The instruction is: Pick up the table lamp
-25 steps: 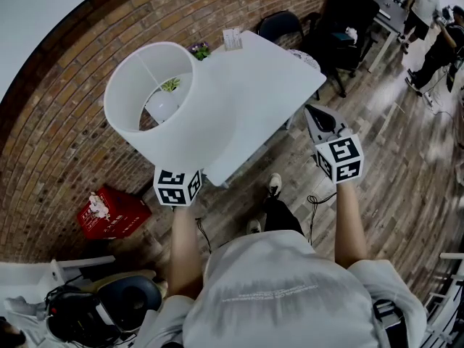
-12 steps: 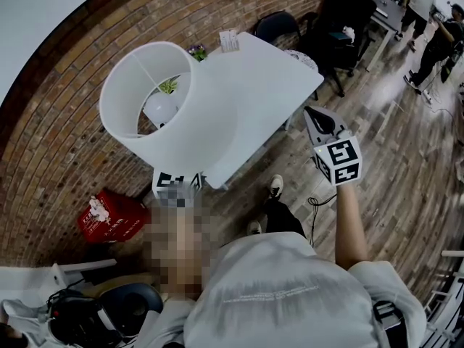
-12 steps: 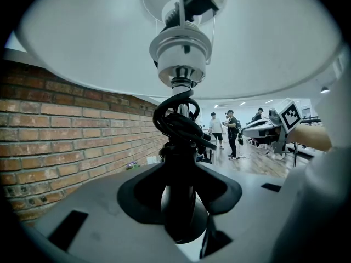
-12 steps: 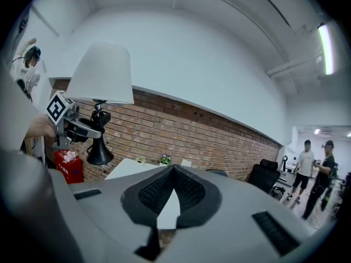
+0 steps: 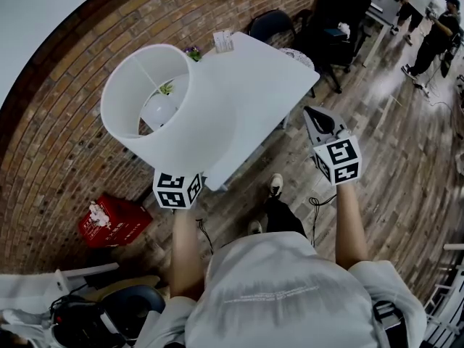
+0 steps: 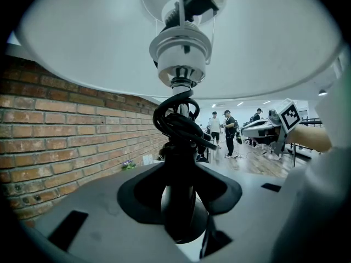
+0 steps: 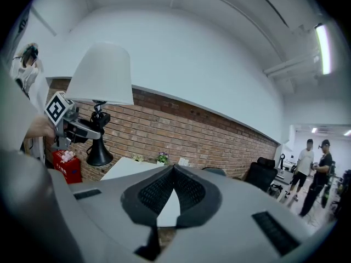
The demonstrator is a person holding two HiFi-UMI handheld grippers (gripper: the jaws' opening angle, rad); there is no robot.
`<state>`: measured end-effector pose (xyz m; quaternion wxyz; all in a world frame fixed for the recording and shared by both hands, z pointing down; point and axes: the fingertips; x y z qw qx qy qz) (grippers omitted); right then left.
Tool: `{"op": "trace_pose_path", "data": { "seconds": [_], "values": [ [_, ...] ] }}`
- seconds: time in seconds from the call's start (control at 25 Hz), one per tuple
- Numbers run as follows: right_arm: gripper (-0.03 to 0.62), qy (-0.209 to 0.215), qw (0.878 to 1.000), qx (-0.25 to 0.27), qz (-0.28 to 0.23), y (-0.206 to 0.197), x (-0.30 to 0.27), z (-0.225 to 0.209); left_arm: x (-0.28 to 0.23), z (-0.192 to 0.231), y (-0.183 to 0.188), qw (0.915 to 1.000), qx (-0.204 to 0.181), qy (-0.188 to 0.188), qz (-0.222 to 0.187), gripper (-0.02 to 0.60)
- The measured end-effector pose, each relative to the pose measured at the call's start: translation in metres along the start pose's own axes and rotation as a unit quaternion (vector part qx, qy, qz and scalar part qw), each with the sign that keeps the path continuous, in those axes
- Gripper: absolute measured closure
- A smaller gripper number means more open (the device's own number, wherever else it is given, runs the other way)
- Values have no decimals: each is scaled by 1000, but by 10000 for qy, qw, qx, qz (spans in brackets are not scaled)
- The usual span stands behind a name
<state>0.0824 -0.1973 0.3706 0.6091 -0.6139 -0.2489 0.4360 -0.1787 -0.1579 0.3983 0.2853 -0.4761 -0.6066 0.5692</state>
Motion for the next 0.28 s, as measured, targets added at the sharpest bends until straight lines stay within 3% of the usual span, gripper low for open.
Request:
{"op": "trace_pose_path", "data": {
  "seconds": [0.28],
  "values": [
    [592, -10, 10000, -15, 55, -5, -7, -5, -9, 3, -5, 10000, -14, -14, 57, 430]
  ]
}}
Point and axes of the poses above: the fingertips, and each gripper's own axes: x backward along the fingers, z to its left, y out of its top, and after that the axes turned 9 degrees about -x, right-handed
